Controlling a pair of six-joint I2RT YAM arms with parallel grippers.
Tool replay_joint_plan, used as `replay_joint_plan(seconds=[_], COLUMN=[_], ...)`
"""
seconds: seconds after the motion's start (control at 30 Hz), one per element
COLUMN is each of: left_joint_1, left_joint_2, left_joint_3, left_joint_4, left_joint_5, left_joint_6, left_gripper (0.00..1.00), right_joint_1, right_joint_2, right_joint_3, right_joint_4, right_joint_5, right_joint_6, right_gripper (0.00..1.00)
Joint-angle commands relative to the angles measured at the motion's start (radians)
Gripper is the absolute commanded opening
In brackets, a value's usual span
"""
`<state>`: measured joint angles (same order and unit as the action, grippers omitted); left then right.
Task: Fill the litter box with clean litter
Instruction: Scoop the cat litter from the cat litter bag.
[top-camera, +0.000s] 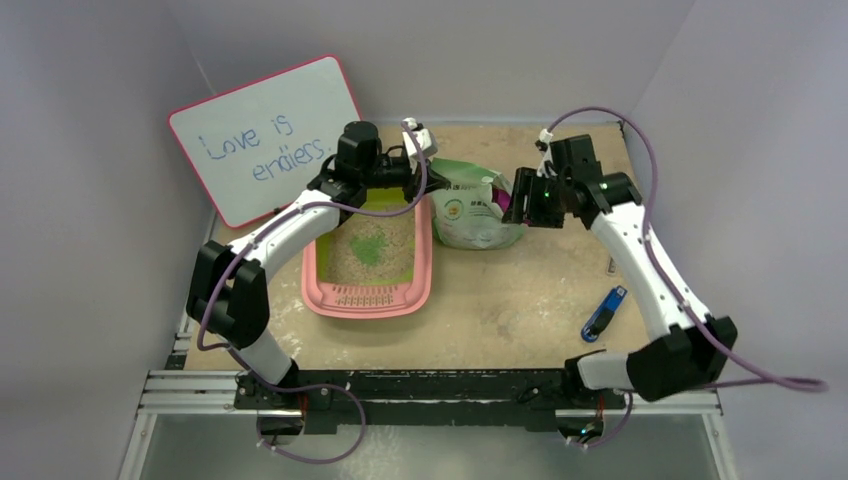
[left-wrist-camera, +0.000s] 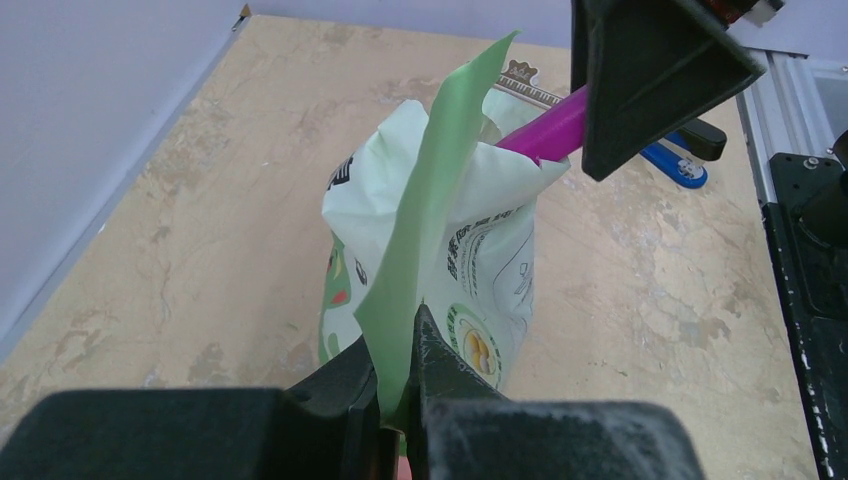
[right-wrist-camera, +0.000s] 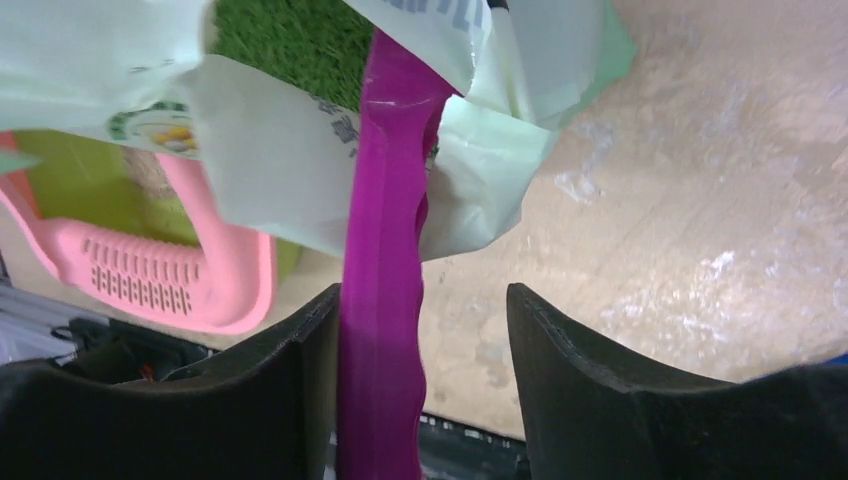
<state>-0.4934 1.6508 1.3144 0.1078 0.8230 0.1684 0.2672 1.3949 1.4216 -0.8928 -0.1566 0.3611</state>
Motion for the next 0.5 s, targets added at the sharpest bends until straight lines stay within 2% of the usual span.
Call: replay_joint_plan(seconds=[0.0,0.23,0.33,0.47], left_joint_1=[0.010,0.010,0.010,0.010], left_joint_2=[-0.067,-0.059,-0.057,-0.054], left_joint_3=[0.043,0.046,0.048,0.047], left_joint_4=[0.075,0.090,0.093,0.101], left_joint_5=[0.018,0.018,0.017,0.016], left_joint_6=[0.010,-0.006,-0.007,-0.010], left_gripper=[0.00,0.00,0.00,0.00], right_joint_1=[-0.002,0.013,0.054,0.148], right_joint_2=[-0.169,-0.330,-0.361,-0.390], right_joint_3=[-0.117,-0.311,-0.349,-0.432], right_joint_4=[0.322,0.571,0.585,0.716], right_joint_5=[0.055,0.127,0.177,0.272], right_joint_6=[0.049,0.111,0.138,0.164], right_gripper=[0.62,0.51,0.53,0.53])
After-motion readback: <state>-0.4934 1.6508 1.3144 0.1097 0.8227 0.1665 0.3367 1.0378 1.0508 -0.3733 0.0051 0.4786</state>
